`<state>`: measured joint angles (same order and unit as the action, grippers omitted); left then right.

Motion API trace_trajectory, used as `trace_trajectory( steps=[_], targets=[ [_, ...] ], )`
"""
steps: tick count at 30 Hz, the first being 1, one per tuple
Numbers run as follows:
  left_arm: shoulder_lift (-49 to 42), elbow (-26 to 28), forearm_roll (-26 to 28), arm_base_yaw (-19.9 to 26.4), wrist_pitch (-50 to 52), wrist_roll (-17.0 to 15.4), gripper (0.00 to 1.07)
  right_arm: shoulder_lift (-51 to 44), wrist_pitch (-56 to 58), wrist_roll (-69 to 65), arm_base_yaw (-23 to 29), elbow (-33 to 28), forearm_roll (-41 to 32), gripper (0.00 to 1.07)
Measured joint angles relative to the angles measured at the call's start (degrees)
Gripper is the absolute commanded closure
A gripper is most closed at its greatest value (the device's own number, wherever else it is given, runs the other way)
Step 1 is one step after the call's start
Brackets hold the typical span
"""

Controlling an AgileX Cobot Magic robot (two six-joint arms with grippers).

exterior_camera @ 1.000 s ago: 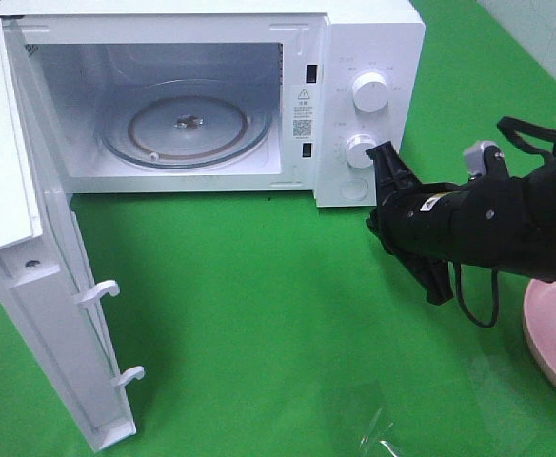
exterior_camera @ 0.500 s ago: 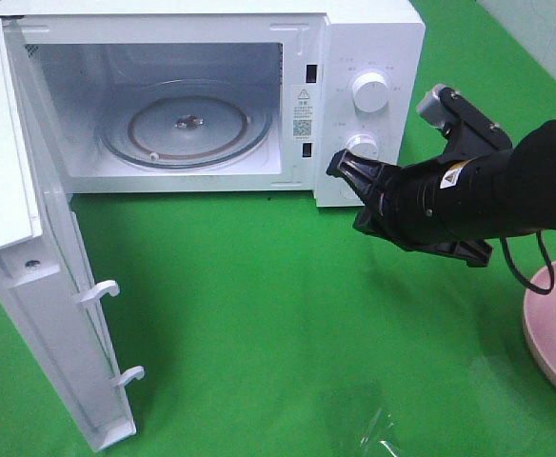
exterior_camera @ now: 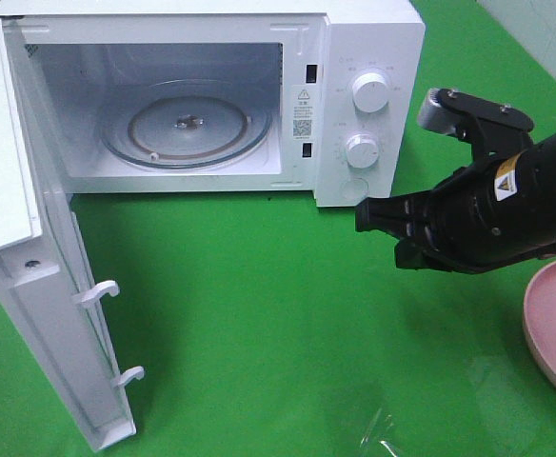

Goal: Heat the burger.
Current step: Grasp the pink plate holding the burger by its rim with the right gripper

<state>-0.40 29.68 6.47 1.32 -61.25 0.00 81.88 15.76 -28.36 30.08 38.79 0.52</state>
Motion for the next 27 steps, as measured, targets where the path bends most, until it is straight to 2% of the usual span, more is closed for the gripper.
trace_trajectory(
  steps=[9,10,14,15,16,17,18,19,20,21,22,23,24,25,27],
  targets=[
    [0.00,0.00,0.00,0.00,0.00,0.00,0.07,-6.02,15.07,5.27,0.00,0.00,2.46,1.00],
    [0.00,0.00,0.00,0.00,0.00,0.00,0.07,-6.93,19.54,6.30,0.00,0.00,2.58,0.97],
    [0.00,0.00,0.00,0.00,0.00,0.00,0.07,-7.91,25.32,7.79,0.00,0.00,3.21,0.89],
    [0.00,0.00,0.00,0.00,0.00,0.00,0.07,-8.59,28.13,8.37,0.00,0.00,3.95,0.82],
    [0.00,0.00,0.00,0.00,0.00,0.00,0.07,-8.59,28.13,8.37,0.00,0.00,3.95,0.82],
    [0.00,0.00,0.00,0.00,0.00,0.00,0.07,-9.22,29.68,8.71,0.00,0.00,4.87,0.71],
    [0.00,0.00,0.00,0.00,0.00,0.00,0.07,-9.22,29.68,8.71,0.00,0.00,4.87,0.71],
    [0.00,0.00,0.00,0.00,0.00,0.00,0.07,-9.51,31.00,8.82,0.00,0.00,5.44,0.57],
    [0.00,0.00,0.00,0.00,0.00,0.00,0.07,-9.51,31.00,8.82,0.00,0.00,5.44,0.57],
    [0.00,0.00,0.00,0.00,0.00,0.00,0.07,-9.80,32.03,8.94,0.00,0.00,5.61,0.44],
    [0.00,0.00,0.00,0.00,0.00,0.00,0.07,-9.80,32.03,8.94,0.00,0.00,5.61,0.44],
    [0.00,0.00,0.00,0.00,0.00,0.00,0.07,-9.85,32.89,9.17,0.00,0.00,5.73,0.31],
    [0.00,0.00,0.00,0.00,0.00,0.00,0.07,-9.85,32.89,9.17,0.00,0.00,5.73,0.31],
    [0.00,0.00,0.00,0.00,0.00,0.00,0.07,-9.85,33.69,9.22,0.00,0.00,6.02,0.22],
    [0.00,0.00,0.00,0.00,0.00,0.00,0.07,-9.85,34.15,9.63,0.00,0.00,6.88,0.19]
  ],
)
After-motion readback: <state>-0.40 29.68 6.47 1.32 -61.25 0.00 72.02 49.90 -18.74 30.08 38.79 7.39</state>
